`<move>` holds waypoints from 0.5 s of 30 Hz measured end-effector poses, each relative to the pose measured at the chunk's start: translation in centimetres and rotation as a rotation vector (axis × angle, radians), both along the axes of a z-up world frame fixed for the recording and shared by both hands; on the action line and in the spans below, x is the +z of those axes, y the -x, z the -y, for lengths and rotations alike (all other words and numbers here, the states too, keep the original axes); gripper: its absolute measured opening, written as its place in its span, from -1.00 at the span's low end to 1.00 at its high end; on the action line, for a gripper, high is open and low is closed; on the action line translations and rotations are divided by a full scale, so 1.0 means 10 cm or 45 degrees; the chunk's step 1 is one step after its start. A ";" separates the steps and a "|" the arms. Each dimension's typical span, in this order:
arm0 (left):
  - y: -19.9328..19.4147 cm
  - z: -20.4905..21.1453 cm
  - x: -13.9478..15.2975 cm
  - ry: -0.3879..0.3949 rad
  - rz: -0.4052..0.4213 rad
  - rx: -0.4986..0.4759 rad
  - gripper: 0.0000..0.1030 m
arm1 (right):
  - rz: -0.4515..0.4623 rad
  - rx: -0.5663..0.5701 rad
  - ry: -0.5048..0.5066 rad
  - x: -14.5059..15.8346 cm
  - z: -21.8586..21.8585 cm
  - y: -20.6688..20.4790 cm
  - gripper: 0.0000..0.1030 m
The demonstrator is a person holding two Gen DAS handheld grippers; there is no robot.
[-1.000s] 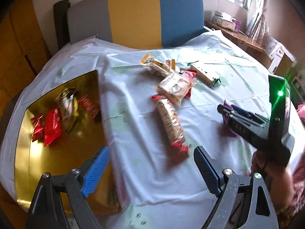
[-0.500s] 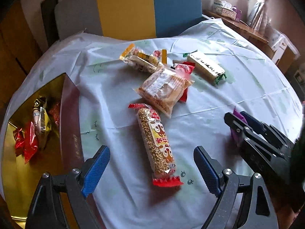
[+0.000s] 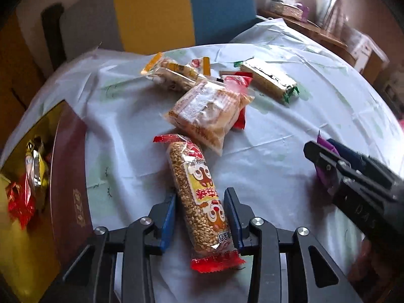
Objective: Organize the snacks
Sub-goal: 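Grasp the long clear peanut bar with red ends with the left gripper, then carry the peanut bar into the gold tray and open the left gripper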
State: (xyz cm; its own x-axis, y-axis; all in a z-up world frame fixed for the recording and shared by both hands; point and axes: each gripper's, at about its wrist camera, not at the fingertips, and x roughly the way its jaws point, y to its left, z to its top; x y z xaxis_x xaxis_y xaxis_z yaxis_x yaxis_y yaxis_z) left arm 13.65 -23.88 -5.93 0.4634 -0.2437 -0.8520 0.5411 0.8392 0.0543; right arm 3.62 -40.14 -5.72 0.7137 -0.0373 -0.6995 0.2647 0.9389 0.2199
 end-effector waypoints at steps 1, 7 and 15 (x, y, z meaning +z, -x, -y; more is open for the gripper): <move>0.00 -0.01 0.00 0.009 -0.002 0.000 -0.28 | 0.001 0.001 -0.006 0.00 0.01 0.00 -0.19; -0.03 -0.19 0.05 0.132 -0.062 0.054 -0.41 | -0.001 0.001 0.001 -0.01 0.00 -0.01 -0.18; 0.06 -0.37 0.15 0.232 -0.086 0.074 -0.44 | -0.001 0.001 0.003 -0.01 0.00 -0.01 -0.18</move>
